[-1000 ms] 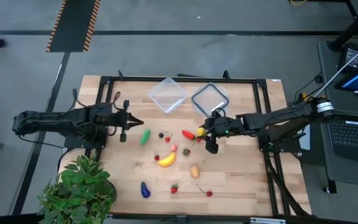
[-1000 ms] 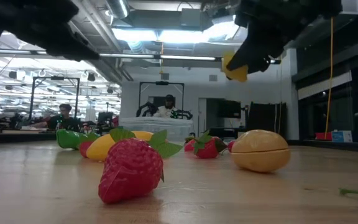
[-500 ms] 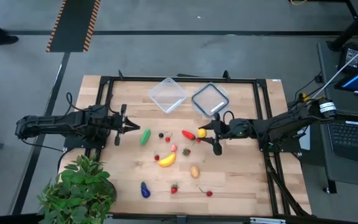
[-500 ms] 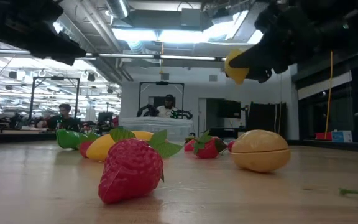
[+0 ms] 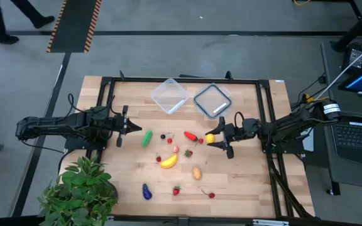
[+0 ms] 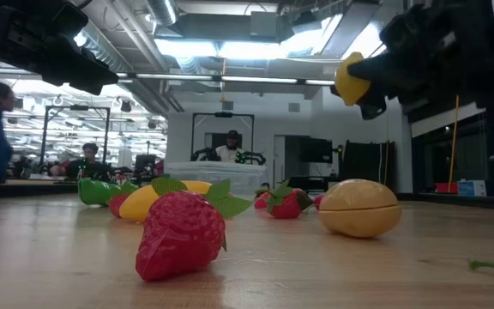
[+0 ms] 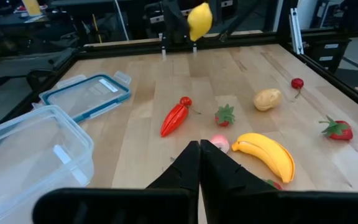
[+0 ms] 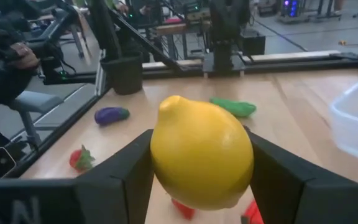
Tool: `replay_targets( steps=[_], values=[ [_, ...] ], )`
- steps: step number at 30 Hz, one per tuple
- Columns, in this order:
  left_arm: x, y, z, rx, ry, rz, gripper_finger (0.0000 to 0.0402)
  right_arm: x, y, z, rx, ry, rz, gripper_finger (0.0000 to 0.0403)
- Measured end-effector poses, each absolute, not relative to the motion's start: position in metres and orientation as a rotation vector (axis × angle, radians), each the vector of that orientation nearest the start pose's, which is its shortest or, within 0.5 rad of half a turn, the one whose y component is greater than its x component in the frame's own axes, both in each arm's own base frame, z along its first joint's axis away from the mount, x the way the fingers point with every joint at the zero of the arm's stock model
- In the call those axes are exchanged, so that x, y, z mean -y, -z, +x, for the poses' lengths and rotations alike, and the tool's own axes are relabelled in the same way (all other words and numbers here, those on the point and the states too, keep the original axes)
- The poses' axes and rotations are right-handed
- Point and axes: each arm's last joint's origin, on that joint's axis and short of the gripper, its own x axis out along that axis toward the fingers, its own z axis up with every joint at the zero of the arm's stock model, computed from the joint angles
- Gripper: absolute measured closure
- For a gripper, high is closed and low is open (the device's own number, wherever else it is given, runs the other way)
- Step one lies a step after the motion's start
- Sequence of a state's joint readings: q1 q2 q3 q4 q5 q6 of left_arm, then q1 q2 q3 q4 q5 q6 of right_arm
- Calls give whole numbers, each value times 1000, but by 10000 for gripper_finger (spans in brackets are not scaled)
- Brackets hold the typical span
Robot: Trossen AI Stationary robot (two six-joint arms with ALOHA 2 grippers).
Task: Pick and placing Produce into tupperware
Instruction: Put the lemon into the transparent container
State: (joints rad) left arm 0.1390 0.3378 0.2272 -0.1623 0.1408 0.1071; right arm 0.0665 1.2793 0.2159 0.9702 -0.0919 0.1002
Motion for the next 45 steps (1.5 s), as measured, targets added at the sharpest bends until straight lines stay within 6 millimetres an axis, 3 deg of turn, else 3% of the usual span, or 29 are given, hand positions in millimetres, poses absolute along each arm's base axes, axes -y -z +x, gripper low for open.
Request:
replay_targets(
  steps=[15,27,33,45],
  values=[
    [-12,-197,113,-271,15,68,361,-12,-161,202,-37,-280,120,187],
    [-12,-197,113,-271,15,67,334,2,-166,204,17,-31,129,187],
    [-12,-197,113,-272,15,67,322,6,-179,216,38,81,82,187],
    [-12,-197,113,-272,15,68,307,12,-194,260,-161,171,-10,187]
  ],
)
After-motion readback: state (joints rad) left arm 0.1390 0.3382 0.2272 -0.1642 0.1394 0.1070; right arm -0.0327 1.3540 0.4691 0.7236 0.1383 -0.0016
